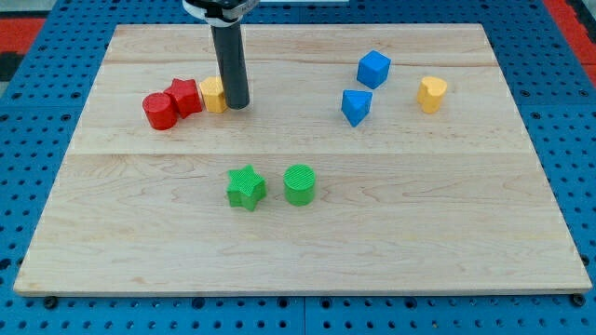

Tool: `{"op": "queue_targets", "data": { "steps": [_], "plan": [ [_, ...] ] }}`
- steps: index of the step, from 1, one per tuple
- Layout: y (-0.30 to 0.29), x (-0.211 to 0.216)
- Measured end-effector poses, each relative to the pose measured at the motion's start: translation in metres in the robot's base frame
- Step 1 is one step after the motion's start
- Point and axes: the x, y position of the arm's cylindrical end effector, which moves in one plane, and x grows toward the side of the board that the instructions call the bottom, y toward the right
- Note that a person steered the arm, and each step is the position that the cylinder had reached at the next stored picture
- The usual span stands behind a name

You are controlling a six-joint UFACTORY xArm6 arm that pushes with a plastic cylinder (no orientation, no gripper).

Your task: Move yellow heart towards the center

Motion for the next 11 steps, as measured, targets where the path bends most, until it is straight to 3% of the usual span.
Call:
{"op": "queue_targets", "data": {
  "steps": [2,3,5,7,8,11],
  "plan": [
    [-0.009,0.0],
    [0.017,0.006],
    [0.131,0.053],
    [0.282,0.054],
    [0.325,0.031],
    [0.278,-0.012]
  ]
}}
